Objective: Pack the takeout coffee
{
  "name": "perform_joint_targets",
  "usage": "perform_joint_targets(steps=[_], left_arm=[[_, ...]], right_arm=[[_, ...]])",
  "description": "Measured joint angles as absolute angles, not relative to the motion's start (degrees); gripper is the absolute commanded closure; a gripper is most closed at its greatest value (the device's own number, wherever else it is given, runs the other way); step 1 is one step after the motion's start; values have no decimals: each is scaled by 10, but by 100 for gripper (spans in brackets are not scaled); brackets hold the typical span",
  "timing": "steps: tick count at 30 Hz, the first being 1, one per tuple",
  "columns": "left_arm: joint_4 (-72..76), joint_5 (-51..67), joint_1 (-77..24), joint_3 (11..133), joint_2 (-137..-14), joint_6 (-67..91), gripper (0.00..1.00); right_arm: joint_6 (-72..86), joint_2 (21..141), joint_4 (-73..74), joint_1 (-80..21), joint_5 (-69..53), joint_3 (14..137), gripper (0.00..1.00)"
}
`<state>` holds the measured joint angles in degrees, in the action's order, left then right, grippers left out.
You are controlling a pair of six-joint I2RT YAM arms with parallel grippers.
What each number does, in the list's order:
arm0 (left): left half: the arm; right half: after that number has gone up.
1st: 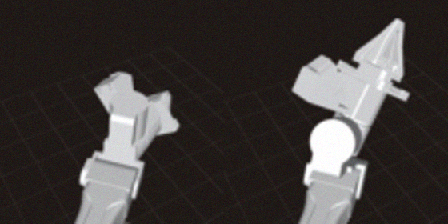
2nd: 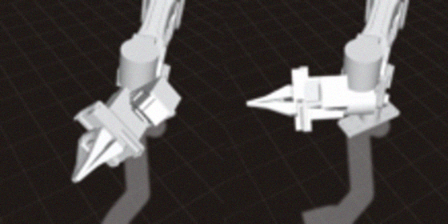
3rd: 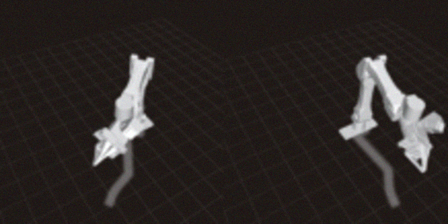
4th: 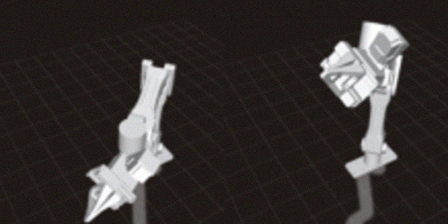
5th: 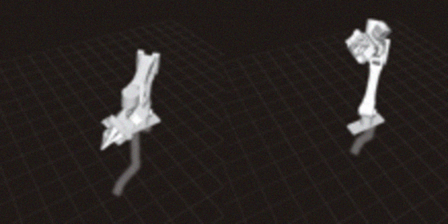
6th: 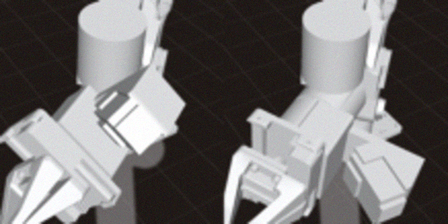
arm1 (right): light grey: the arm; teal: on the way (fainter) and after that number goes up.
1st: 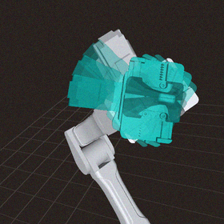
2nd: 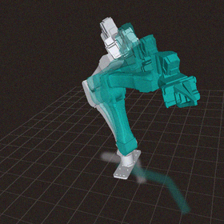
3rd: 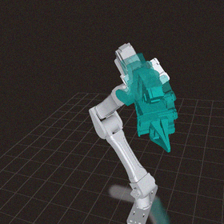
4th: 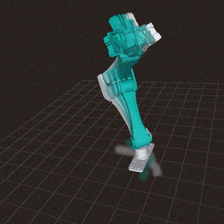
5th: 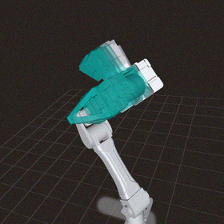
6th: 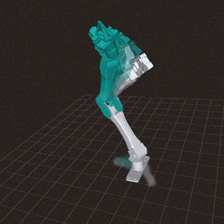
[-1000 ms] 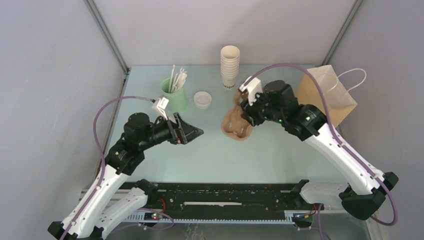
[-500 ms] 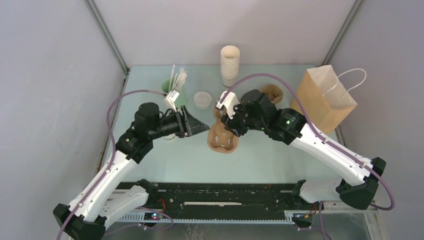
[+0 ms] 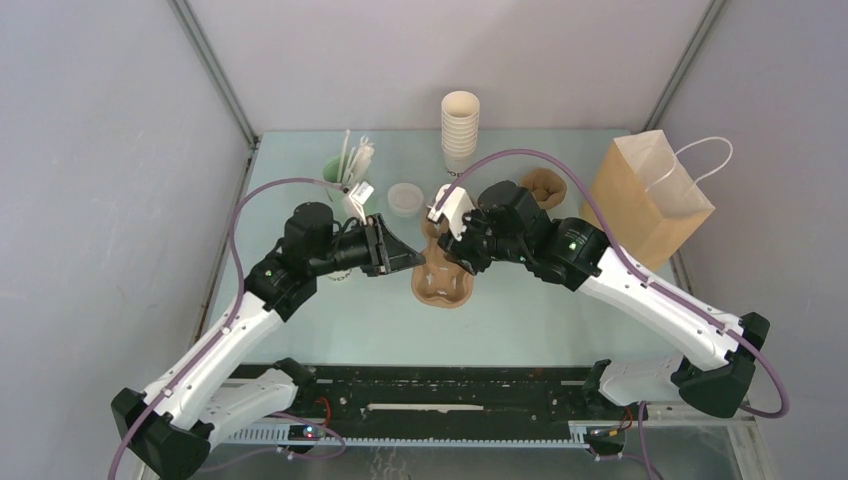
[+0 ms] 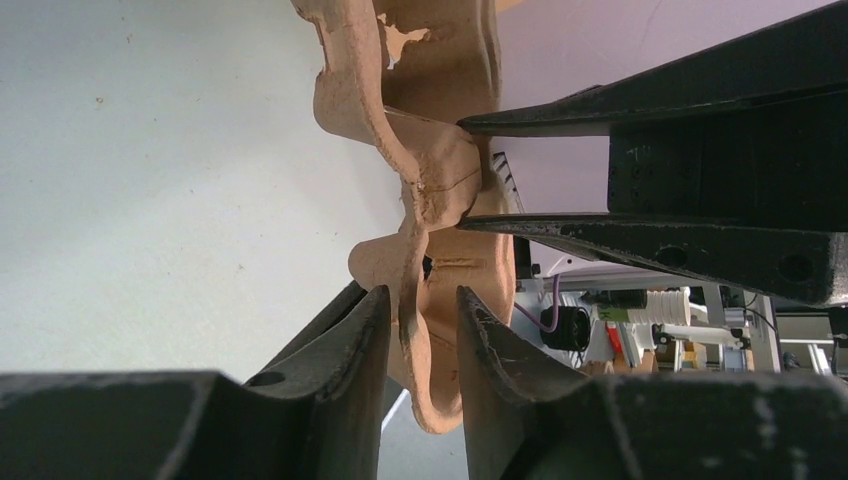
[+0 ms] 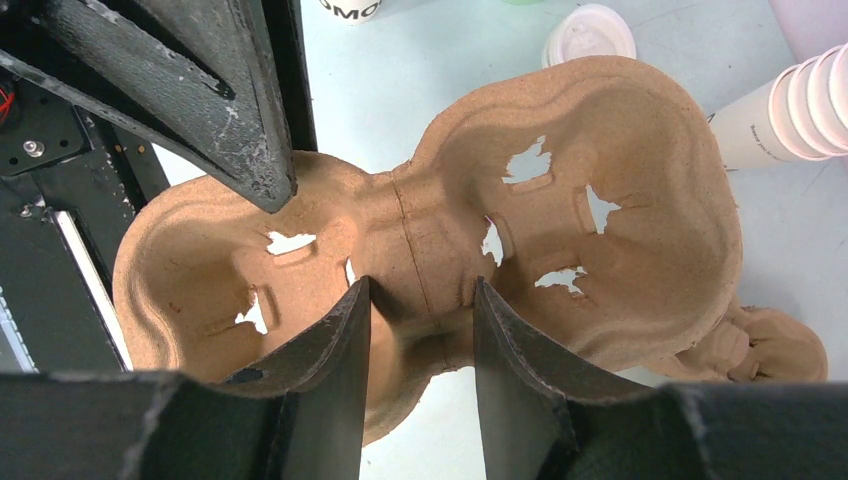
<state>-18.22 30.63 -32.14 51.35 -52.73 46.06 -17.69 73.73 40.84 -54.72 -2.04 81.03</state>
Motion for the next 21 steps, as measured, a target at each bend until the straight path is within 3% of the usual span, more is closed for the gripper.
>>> perform_joint_targets(steps=[5, 10, 13, 15, 18, 21], left_arm=[[-181, 306, -323, 514, -534, 460, 68], [-181, 306, -328, 514, -536, 460, 79], [-182, 305, -329, 514, -536, 459, 98], [-182, 303, -329, 514, -536, 454, 100], [-181, 298, -330, 514, -536, 449, 100], [-184, 279, -331, 513, -529, 442, 100]], right_arm=[[-177, 738, 408, -548, -20, 810, 75], [-177, 738, 408, -550, -20, 810, 75], [-177, 738, 409, -552, -18, 810, 72], [-176, 738, 409, -553, -15, 810, 62], [-164, 738, 408, -554, -4, 810, 30], [-115, 740, 402, -555, 32, 810, 19]])
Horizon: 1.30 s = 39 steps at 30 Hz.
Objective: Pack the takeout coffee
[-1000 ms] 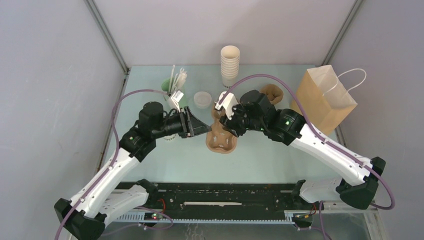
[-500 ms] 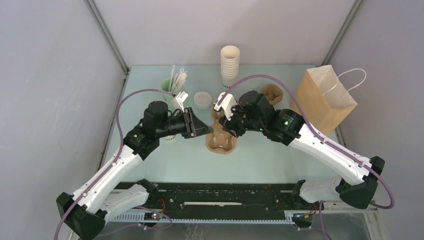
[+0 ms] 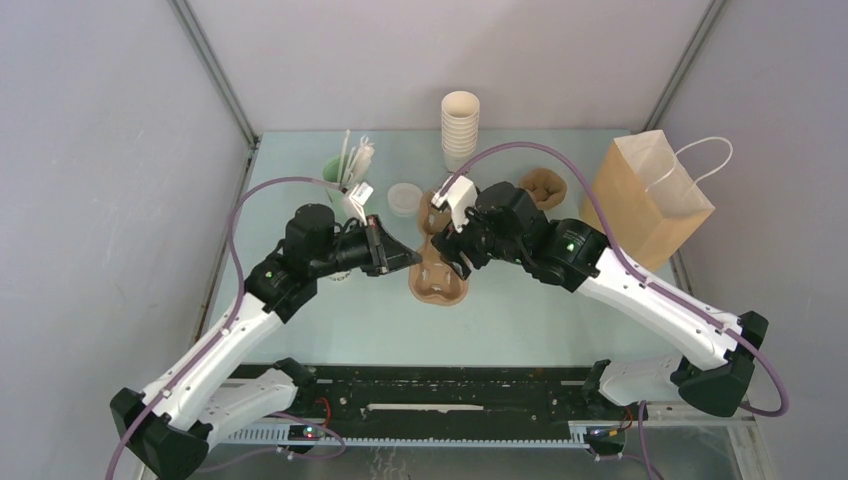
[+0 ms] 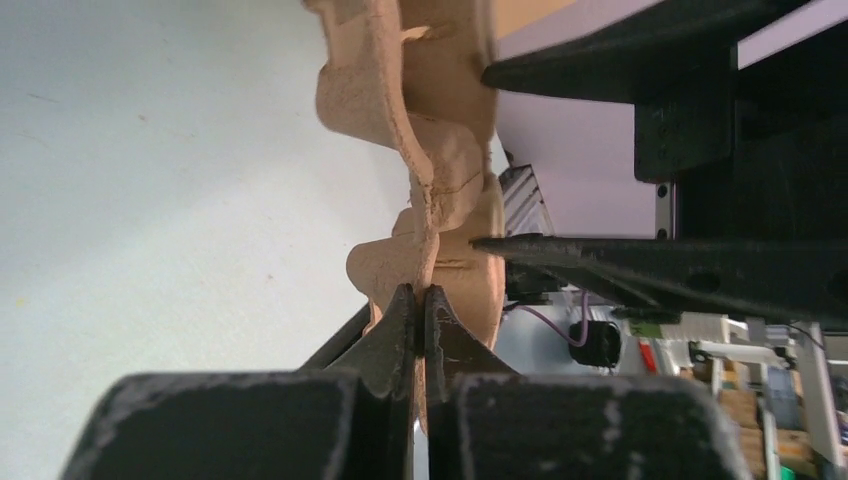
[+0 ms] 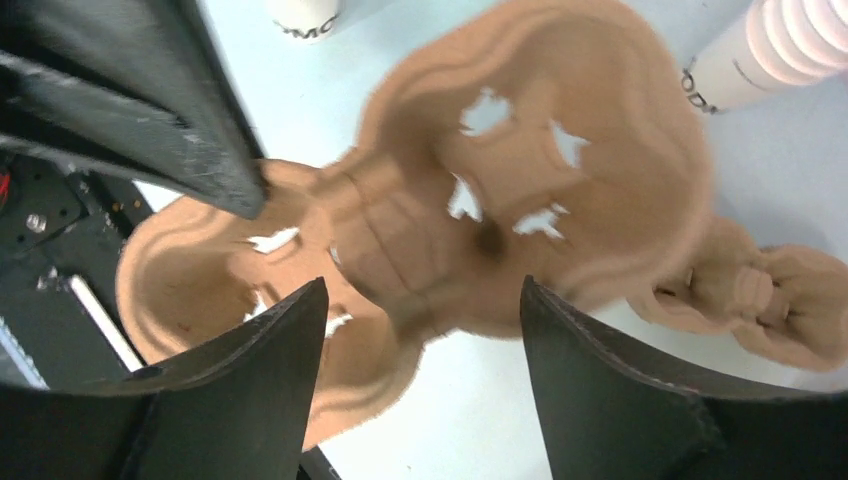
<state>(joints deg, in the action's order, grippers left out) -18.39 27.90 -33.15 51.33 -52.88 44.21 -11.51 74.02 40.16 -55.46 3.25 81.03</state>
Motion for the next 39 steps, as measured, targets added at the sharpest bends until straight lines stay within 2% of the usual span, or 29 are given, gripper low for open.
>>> perform_joint_targets(steps=[5, 10, 12, 16, 20, 21, 22, 25, 27, 33, 36, 39], left_arm=[[-184, 223, -334, 506, -483, 427, 100], [-163, 183, -334, 494, -434, 425, 100], [-155, 174, -335, 487, -429, 425, 100], [-148, 153, -334, 485, -434, 427, 100], [-142, 142, -334, 485, -432, 432, 100], [-141, 142, -334, 484, -432, 434, 97], [-141, 140, -334, 484, -432, 434, 85], [-147, 132, -333, 486, -432, 418, 37], [-187, 110, -334, 500, -432, 389, 10], [-343, 65, -341, 630, -453, 234, 3], [-380, 55, -390, 719, -484, 123, 3], [-382, 52, -455, 728, -487, 3, 4]], right_arm=[[71, 732, 400, -529, 76, 809, 20], [239, 679, 348, -513, 47, 728, 28], [289, 666, 317, -513, 25, 695, 41], [358, 660, 265, -513, -6, 649, 50], [379, 658, 236, -516, -16, 639, 87], [383, 655, 224, -518, -18, 638, 93], [381, 654, 218, -519, -18, 638, 97], [379, 648, 209, -525, -16, 638, 100], [379, 648, 203, -530, -6, 638, 100], [379, 649, 201, -534, 5, 638, 100], [373, 658, 201, -535, -2, 639, 100], [355, 675, 218, -540, -5, 651, 100]])
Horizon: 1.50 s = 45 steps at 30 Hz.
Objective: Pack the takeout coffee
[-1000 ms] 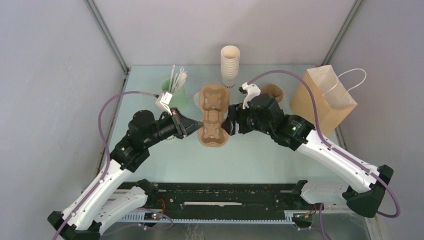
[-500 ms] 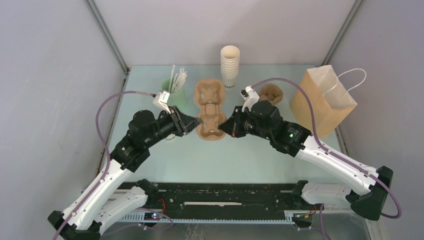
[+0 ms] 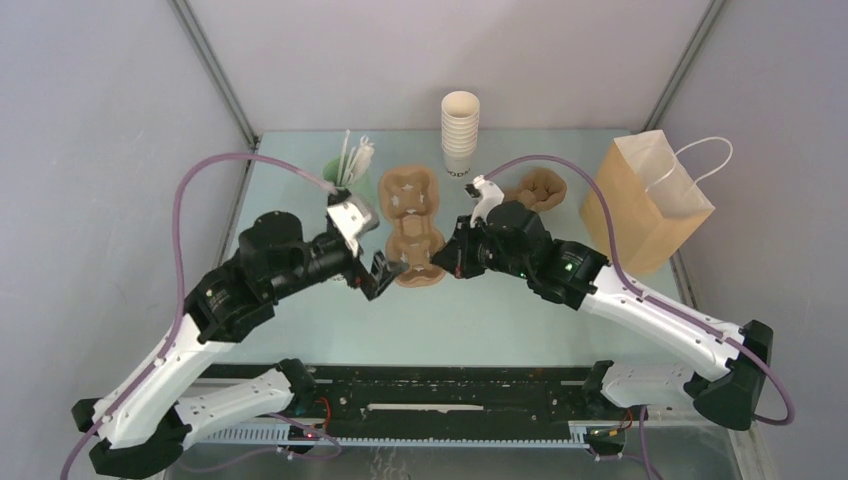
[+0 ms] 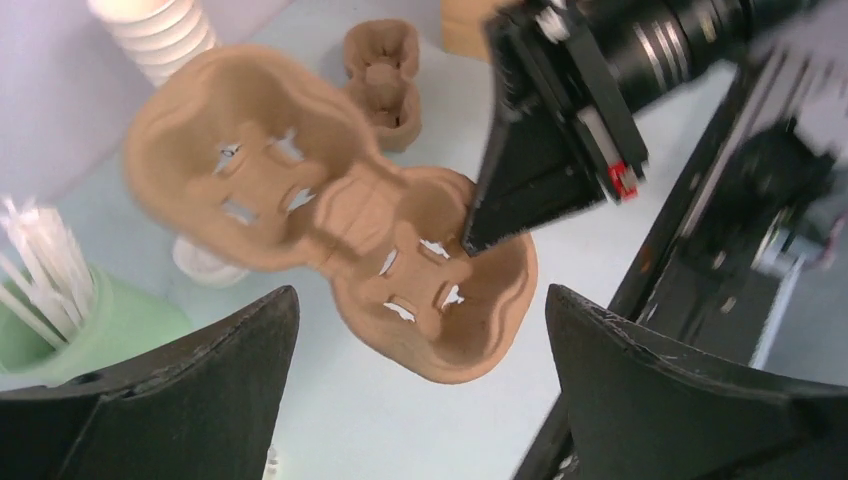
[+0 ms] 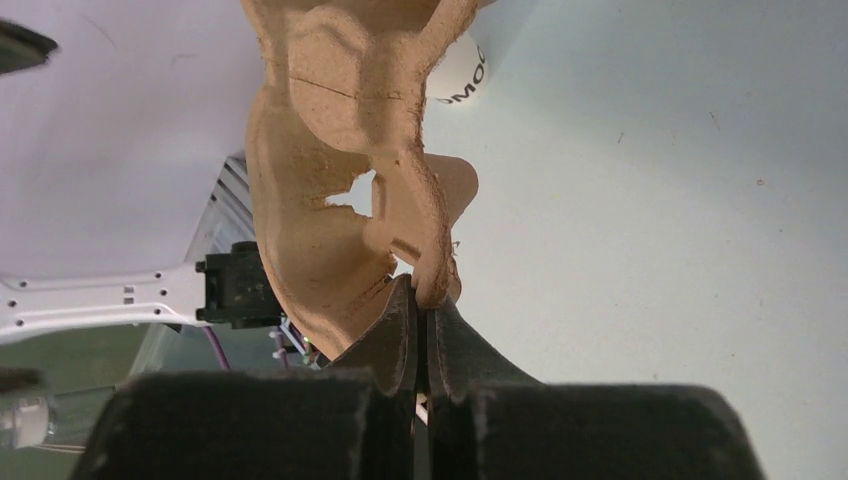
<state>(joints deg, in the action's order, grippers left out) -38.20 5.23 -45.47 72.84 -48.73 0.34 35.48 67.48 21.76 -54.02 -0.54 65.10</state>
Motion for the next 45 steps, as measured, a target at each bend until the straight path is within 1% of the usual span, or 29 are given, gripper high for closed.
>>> perform_joint_targets(steps=[1, 6, 7, 9, 13, 15, 17, 28, 30, 34, 39, 45], left_arm=[[-374, 60, -469, 708, -476, -57, 4], [-353, 84, -490, 649, -459, -180, 8], [-350, 89, -490, 649, -463, -195, 10], [-339, 99, -490, 649, -475, -223, 18], [-316, 107, -490, 642, -498, -258, 23], [-304, 107, -490, 632, -501, -270, 28], [-298, 106, -490, 626, -505, -278, 30], [-300, 82, -490, 615, -517, -311, 27], [-305, 76, -490, 615, -517, -311, 31], [-309, 63, -490, 614, -518, -316, 35], [-312, 57, -490, 614, -526, -319, 38], [-315, 49, -490, 612, -533, -320, 48]], right_arm=[[347, 682, 227, -544, -6, 659, 100], [309, 697, 260, -561, -6, 683, 100], [301, 697, 264, -564, -7, 685, 100], [288, 697, 274, -571, -7, 689, 100], [263, 697, 292, -586, -2, 693, 100], [254, 697, 300, -592, 3, 695, 100], [246, 697, 307, -597, 10, 698, 100], [226, 697, 313, -611, 26, 699, 100], [225, 697, 317, -612, 28, 699, 100], [220, 698, 328, -615, 40, 707, 100], [213, 707, 335, -621, 50, 727, 100], [206, 723, 345, -627, 62, 737, 100]])
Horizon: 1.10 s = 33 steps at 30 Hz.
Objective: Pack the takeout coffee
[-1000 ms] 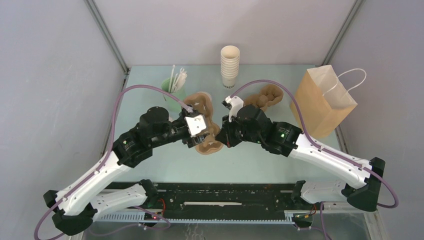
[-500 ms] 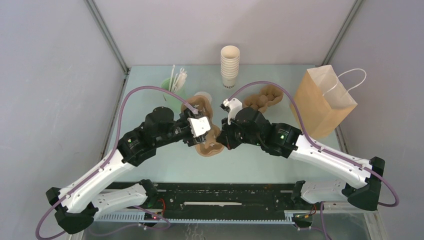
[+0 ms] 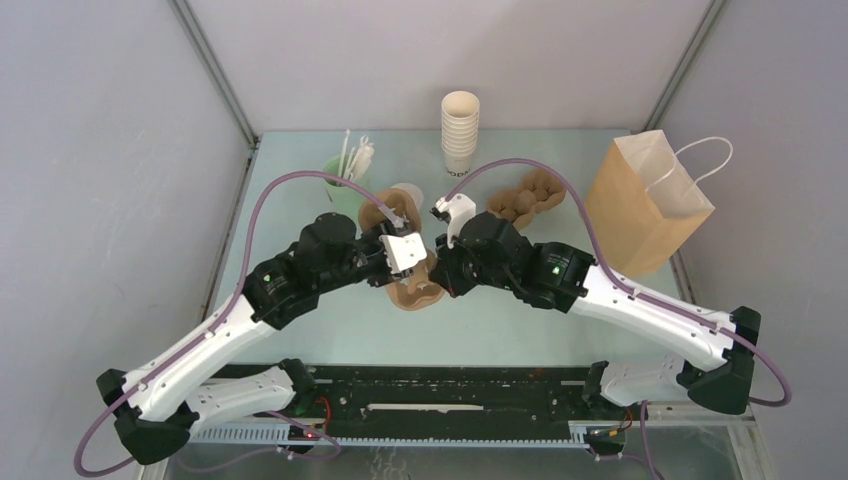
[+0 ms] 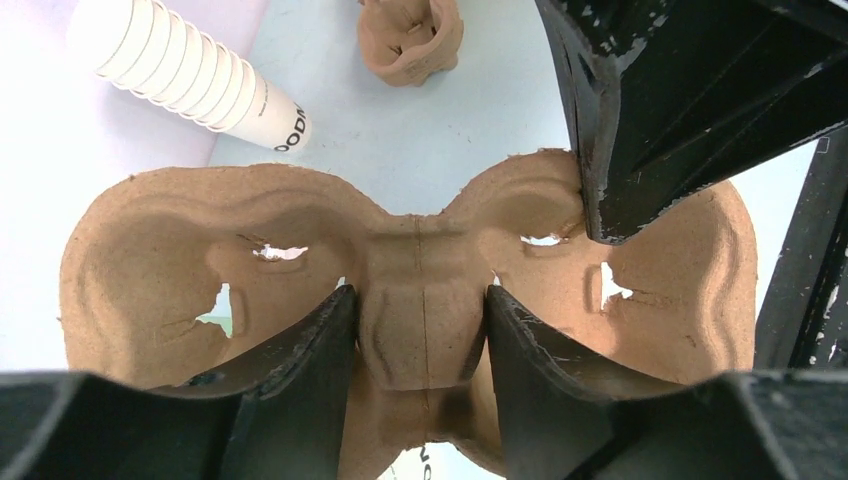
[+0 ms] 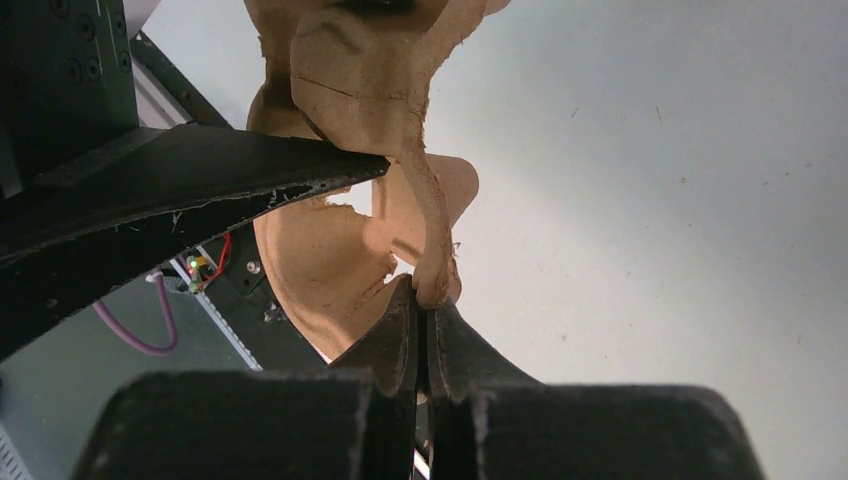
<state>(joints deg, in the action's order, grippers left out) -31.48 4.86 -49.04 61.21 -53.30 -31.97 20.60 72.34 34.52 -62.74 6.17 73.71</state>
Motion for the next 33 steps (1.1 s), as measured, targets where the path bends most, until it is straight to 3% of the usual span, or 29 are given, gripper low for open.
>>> perform_joint_targets(steps=[5, 15, 22, 23, 29, 33], left_arm=[[-315, 46, -490, 604, -533, -319, 51], [-315, 35, -495, 600, -533, -319, 43], [-318, 30, -498, 600, -534, -319, 51], [-319, 29, -499, 600, -534, -318, 51], [-307, 20, -501, 588, -527, -314, 52], [-292, 2, -502, 557, -501, -304, 52]], right_arm=[[199, 734, 353, -633, 71, 746, 100], [194, 747, 376, -642, 87, 763, 100], [191, 755, 388, -649, 99, 774, 99], [191, 755, 388, -650, 101, 774, 95], [183, 755, 401, -653, 111, 781, 49], [164, 748, 443, -653, 138, 804, 36]])
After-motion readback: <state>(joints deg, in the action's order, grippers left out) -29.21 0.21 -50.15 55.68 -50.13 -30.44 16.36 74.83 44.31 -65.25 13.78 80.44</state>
